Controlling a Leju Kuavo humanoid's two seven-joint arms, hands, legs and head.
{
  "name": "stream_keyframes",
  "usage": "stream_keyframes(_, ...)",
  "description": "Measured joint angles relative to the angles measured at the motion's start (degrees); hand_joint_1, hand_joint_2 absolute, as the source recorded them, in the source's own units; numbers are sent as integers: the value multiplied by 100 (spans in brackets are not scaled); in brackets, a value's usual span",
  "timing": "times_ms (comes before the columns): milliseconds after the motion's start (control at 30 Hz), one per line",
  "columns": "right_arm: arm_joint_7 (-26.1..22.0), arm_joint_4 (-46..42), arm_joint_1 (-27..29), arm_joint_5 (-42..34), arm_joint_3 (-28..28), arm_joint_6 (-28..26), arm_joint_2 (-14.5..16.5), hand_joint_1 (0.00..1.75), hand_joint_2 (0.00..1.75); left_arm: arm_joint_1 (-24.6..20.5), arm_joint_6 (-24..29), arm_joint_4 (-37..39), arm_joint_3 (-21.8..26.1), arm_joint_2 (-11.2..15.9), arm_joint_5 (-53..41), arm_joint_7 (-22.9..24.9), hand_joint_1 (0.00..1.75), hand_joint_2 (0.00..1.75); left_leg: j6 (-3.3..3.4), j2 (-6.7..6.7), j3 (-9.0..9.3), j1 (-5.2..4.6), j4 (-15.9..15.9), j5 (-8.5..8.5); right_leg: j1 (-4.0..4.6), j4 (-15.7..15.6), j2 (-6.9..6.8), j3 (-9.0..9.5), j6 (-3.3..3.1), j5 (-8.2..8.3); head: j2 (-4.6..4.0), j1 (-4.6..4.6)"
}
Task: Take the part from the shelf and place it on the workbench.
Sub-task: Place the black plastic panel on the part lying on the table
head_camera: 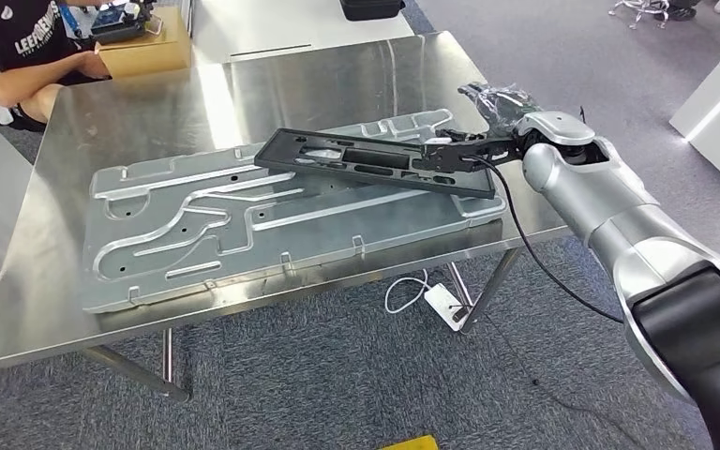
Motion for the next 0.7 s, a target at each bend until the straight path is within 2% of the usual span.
stream_keyframes(67, 1, -2, -20, 3, 0, 2, -26, 0, 0, 9, 0, 0, 3, -1, 0, 3, 0, 0, 71, -2, -52, -10, -6, 100, 2, -38, 2, -10, 74, 83, 0, 1)
stream_keyframes(100, 1, -1, -23, 4, 0, 4, -37, 0, 0, 5, -1, 0, 4, -3, 0, 4, 0, 0, 116, 10, -77, -5, -22, 162, -9, -29, 8, -33, 104, 62, 0, 1)
stream_keyframes(133, 1, 0, -27, 4, 0, 7, -59, 0, 0, -2, -2, 0, 5, -5, 0, 4, 0, 0, 159, 21, -120, 0, -42, 234, -19, 58, 14, -80, 127, -61, 0, 3)
stream_keyframes(167, 1, 1, -34, 5, 0, 14, -86, 0, 0, -8, -3, 0, 5, -7, 0, 5, 0, 0, 197, 30, -183, 5, -59, 309, -28, 262, 20, -159, 143, -291, 0, 7)
stream_keyframes(233, 2, 3, -47, 14, 0, 37, -138, 0, 0, -10, -4, 0, 6, -7, 0, 5, 0, 0, 243, 32, -336, -17, -57, 437, -31, 975, 24, -354, 163, -880, 0, 10)
stream_keyframes(267, 2, 4, -50, 19, 0, 49, -156, 0, 0, -6, -3, 0, 7, -6, 0, 8, 0, 0, 251, 31, -417, -34, -53, 495, -31, 1330, 24, -415, 167, -1067, 0, 10)
stream_keyframes(300, 3, 5, -52, 23, 0, 58, -167, 0, 0, -1, -2, 0, 8, -5, 0, 10, 0, 0, 256, 31, -495, -54, -49, 550, -27, 1545, 24, -405, 160, -1121, 0, 9)
stream_keyframes(333, 3, 6, -55, 26, 0, 67, -178, 0, 0, 2, 1, 0, 10, -5, 0, 13, 0, 0, 258, 32, -571, -71, -44, 604, -17, 1561, 24, -296, 141, -1058, 0, 9)
stream_keyframes(367, 3, 5, -66, 27, 1, 77, -183, 0, 0, 2, 2, 0, 11, -5, 0, 15, 0, 0, 258, 32, -641, -87, -39, 657, 1, 1358, 26, -76, 104, -930, 0, 9)
stream_keyframes(400, 4, 0, -92, 30, 1, 87, -186, 0, 0, -2, 2, 0, 13, -8, 0, 16, 0, 0, 254, 32, -700, -99, -34, 709, 31, 997, 31, 226, 49, -830, 0, 9)
stream_keyframes(433, 5, -14, -130, 33, 2, 98, -186, 0, 0, -7, 1, 0, 14, -14, 0, 17, 0, 0, 245, 31, -753, -115, -30, 757, 63, 569, 34, 540, -9, -803, 0, 8)
stream_keyframes(467, 6, -32, -178, 36, 2, 107, -187, 0, 0, -10, -1, 0, 15, -20, 0, 18, 0, 0, 229, 33, -787, -121, -35, 807, 92, 228, 34, 772, -52, -806, 0, 7)
stream_keyframes(500, 8, -49, -229, 39, 2, 114, -188, 0, 0, -13, -3, 0, 15, -25, 0, 19, 0, 0, 208, 34, -806, -116, -45, 857, 122, 5, 33, 899, -86, -828, 0, 7)
stream_keyframes(533, 11, -62, -273, 40, 2, 125, -191, 0, 0, -12, -4, 0, 16, -28, 0, 19, 0, 0, 179, 34, -819, -110, -64, 912, 140, -101, 27, 931, -102, -827, 0, 7)
stream_keyframes(600, 19, -65, -319, 42, 4, 146, -197, 0, 0, -5, -8, 0, 20, -27, 0, 19, 0, 0, 115, 17, -843, -107, -98, 964, 126, -202, -6, 879, -142, -690, 0, 8)
stream_keyframes(633, 22, -64, -329, 42, 6, 154, -199, 0, 0, -3, -13, 0, 22, -27, 0, 15, 0, 0, 82, 7, -889, -111, -35, 858, 101, -259, -27, 847, -175, -609, 0, 6)
stream_keyframes(667, 23, -66, -332, 42, 8, 156, -198, 0, 0, 1, -22, 0, 23, -27, 0, 11, 0, 0, 48, -1, -958, -110, 133, 647, 74, -306, -47, 795, -206, -519, 0, 5)
stream_keyframes(700, 23, -68, -338, 42, 10, 157, -197, 0, 0, 2, -34, 0, 25, -28, 0, 4, 0, 0, 16, -1, -1046, -86, 418, 352, 63, -320, -61, 736, -225, -440, 0, 4)
